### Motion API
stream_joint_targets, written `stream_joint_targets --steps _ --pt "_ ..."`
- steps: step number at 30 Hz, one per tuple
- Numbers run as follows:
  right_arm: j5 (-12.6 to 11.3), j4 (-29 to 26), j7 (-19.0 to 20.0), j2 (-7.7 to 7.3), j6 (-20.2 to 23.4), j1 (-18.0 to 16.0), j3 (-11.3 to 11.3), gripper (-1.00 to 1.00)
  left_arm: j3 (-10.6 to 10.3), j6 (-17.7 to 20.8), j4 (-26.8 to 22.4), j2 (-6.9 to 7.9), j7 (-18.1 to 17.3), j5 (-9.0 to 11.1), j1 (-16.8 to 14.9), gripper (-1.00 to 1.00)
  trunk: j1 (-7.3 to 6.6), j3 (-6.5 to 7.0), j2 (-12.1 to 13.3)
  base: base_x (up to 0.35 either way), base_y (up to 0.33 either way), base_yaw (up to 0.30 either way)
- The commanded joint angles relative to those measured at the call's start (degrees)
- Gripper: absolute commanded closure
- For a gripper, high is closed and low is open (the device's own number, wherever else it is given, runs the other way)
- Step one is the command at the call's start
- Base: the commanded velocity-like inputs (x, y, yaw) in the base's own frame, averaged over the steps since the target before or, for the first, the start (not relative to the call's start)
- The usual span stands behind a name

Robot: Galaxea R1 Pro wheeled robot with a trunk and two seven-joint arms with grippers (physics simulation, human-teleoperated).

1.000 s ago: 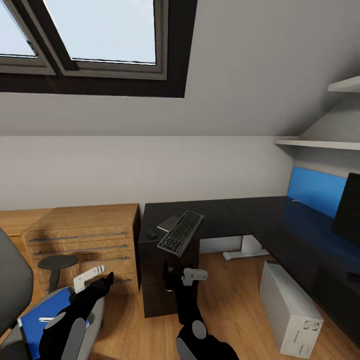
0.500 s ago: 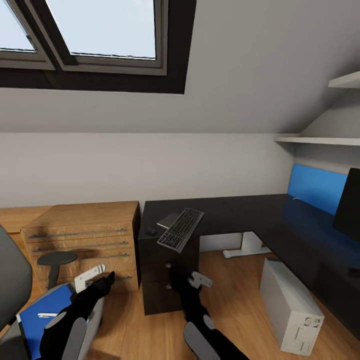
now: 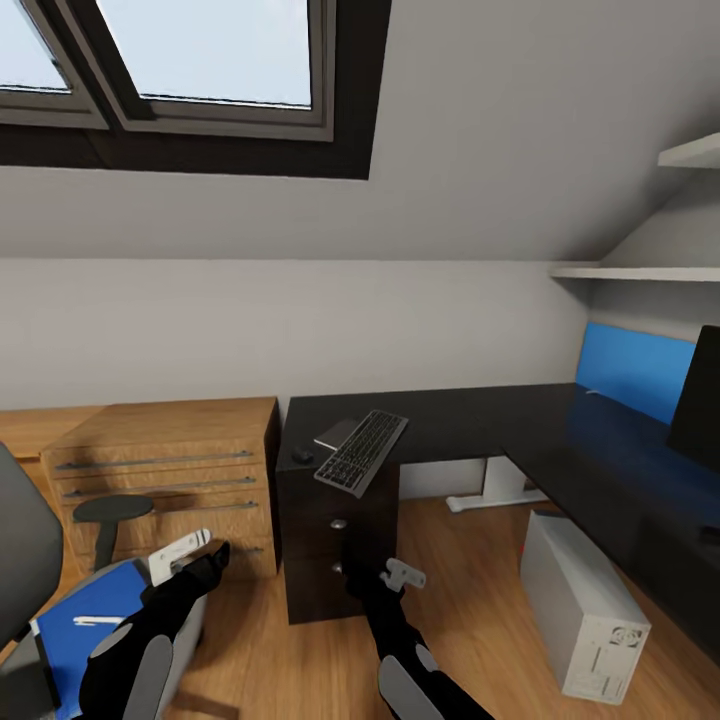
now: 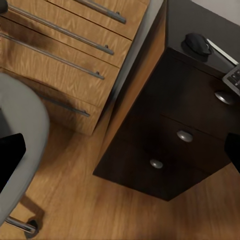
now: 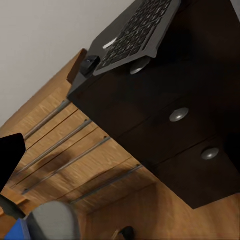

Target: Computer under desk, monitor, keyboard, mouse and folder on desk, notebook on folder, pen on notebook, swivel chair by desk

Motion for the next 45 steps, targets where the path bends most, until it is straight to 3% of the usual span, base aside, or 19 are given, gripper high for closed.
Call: stream_joint_targets --steps 1,5,13,18,26,45 --pt "-0.3 0.0 -0.3 0.0 -0.3 -0.1 0.3 -1.0 0.0 0.2 -0.1 -0.03 0.4 0.6 0.0 -1.0 0.22 -0.25 -0.5 0.0 0.0 0.0" --pt "-0.3 0.0 -0.5 0.0 -0.2 -0.2 0.3 -1.0 0.0 0.2 -0.1 -0.03 0.4 0.6 0.0 -1.0 1.1 -0.97 -2.1 0.0 0.0 0.0" --pt "-0.9 -0.8 -3.4 0.0 0.0 -5.0 0.3 -1.0 -0.3 0.2 -0.1 -0.11 0.4 0.7 0.0 -1.0 2.86 -2.41 -5.3 0.0 0.0 0.0" --pt "-3.5 0.0 -3.7 0.0 0.1 -7.2 0.3 -1.0 -0.3 0.2 -0.1 -0.11 0.3 0.7 0.0 -1.0 3.96 -3.3 -7.3 0.0 0.0 0.0" --pt "-4.8 1.1 -1.7 0.0 -0.1 -7.5 0.5 -1.0 -0.2 0.2 -0.1 -0.12 0.3 0.7 0.0 -1.0 5.71 -4.74 -10.5 0.0 0.0 0.0" --pt "-4.8 1.7 -1.3 0.0 -0.1 -7.5 0.8 -1.0 -0.1 0.2 -0.1 -0.12 0.4 0.7 0.0 -1.0 9.89 -8.15 -18.1 0.0 0.0 0.0"
